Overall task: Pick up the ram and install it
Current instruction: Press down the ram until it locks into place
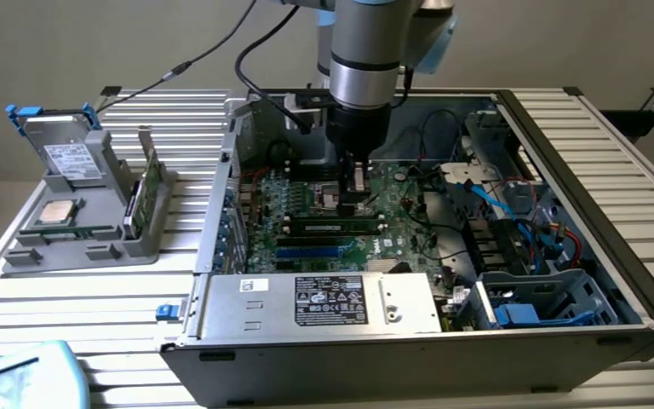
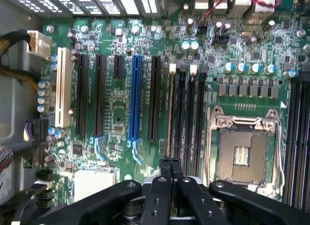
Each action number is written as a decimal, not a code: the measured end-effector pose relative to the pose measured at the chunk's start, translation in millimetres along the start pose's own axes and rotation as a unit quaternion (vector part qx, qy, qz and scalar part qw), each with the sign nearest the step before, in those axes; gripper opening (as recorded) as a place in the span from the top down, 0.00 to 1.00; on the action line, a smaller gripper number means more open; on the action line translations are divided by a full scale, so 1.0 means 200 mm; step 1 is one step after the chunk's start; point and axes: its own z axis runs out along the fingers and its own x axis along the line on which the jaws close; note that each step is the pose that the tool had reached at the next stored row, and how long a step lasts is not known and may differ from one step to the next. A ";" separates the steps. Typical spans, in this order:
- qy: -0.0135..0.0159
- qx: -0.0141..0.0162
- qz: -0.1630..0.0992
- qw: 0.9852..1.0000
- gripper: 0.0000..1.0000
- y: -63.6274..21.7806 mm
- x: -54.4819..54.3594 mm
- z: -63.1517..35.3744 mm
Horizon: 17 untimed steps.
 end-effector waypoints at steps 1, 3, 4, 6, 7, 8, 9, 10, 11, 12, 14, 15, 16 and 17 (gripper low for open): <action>0.000 0.000 0.000 1.000 0.90 0.016 0.00 0.001; 0.000 0.000 0.000 1.000 0.90 0.048 0.00 0.002; 0.000 0.001 0.000 1.000 0.90 0.063 0.00 0.003; 0.000 0.001 0.000 1.000 0.90 0.091 0.00 0.005; 0.000 0.001 0.000 1.000 0.90 0.104 0.00 0.005; 0.000 0.001 0.000 1.000 0.90 0.113 -0.01 0.007; 0.000 0.001 0.000 1.000 0.90 0.117 -0.01 0.009; 0.000 0.001 0.000 1.000 0.90 0.120 -0.01 0.014; 0.000 0.002 0.000 1.000 0.90 0.122 -0.01 0.020; 0.000 0.002 0.000 1.000 0.90 0.124 -0.01 0.026; 0.001 0.002 0.000 1.000 0.90 0.126 -0.01 0.038; 0.001 0.002 0.000 1.000 0.90 0.127 -0.01 0.044; 0.001 0.002 0.000 1.000 0.90 0.127 -0.01 0.050; 0.001 0.002 0.000 1.000 0.90 0.128 -0.01 0.055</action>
